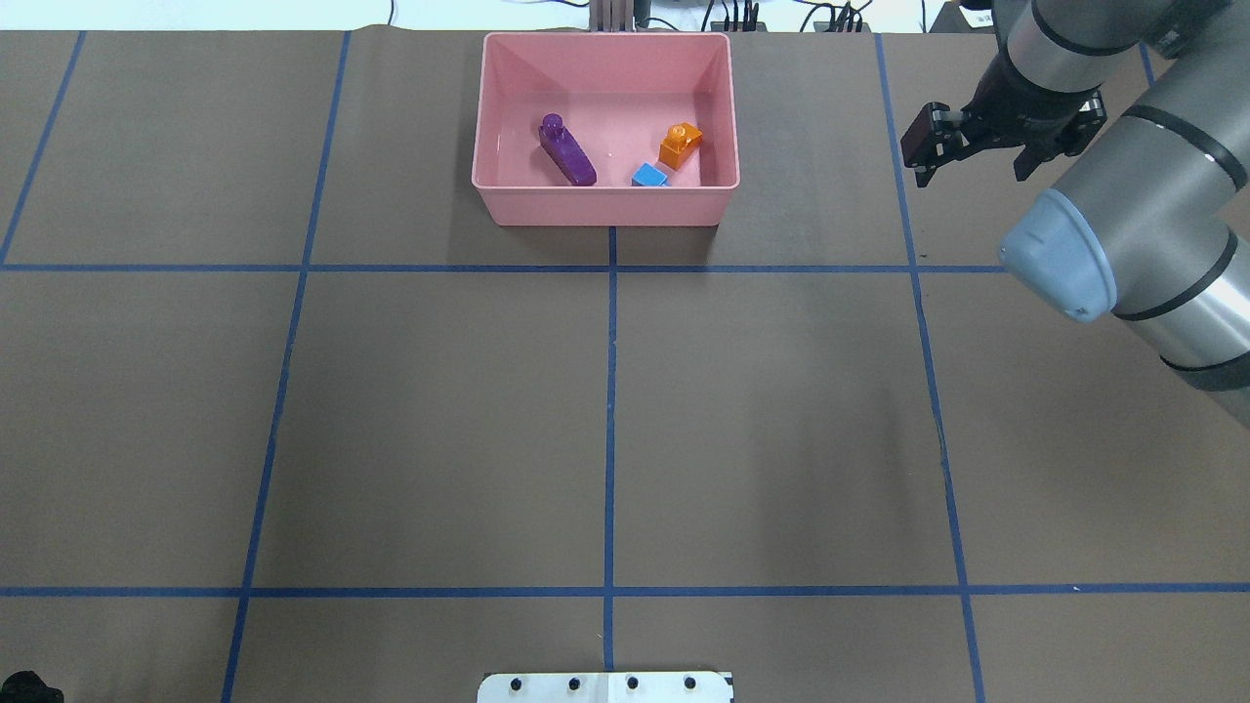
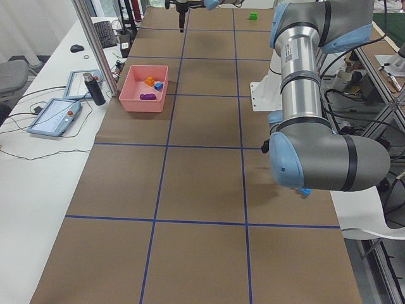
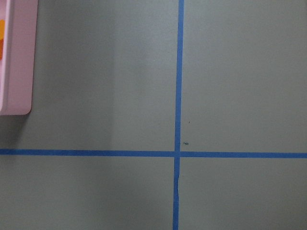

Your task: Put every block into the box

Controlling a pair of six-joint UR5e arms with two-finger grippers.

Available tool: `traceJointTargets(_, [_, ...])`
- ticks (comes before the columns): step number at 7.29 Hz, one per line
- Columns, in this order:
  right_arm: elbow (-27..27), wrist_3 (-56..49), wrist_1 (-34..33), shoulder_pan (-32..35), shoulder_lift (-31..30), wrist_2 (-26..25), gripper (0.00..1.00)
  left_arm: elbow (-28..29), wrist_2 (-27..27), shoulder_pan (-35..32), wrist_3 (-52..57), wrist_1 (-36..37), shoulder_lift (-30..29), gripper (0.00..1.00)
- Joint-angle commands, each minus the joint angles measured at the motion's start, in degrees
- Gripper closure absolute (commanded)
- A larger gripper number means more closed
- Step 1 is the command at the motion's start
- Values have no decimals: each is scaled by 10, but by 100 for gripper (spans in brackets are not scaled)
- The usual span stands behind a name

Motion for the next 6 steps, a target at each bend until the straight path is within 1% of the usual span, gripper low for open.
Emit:
traceJointTargets(1, [-4, 0, 4, 0, -1, -2, 0, 9, 1, 8, 2, 0, -6, 0])
traceJointTargets(3, [-7, 0, 4, -1, -1, -4, 0, 11, 1, 20, 2, 0, -20, 0])
traceJointTargets(4, [-10, 0, 4, -1, -1, -5, 0, 23, 1, 26, 1, 0, -31, 0])
traceJointTargets(5, [-14, 0, 4, -1, 0, -4, 0, 33, 1, 27, 1, 0, -42, 3])
traceJointTargets(6, [-14, 0, 4, -1, 1, -4, 0, 32, 1, 27, 1, 0, -42, 30])
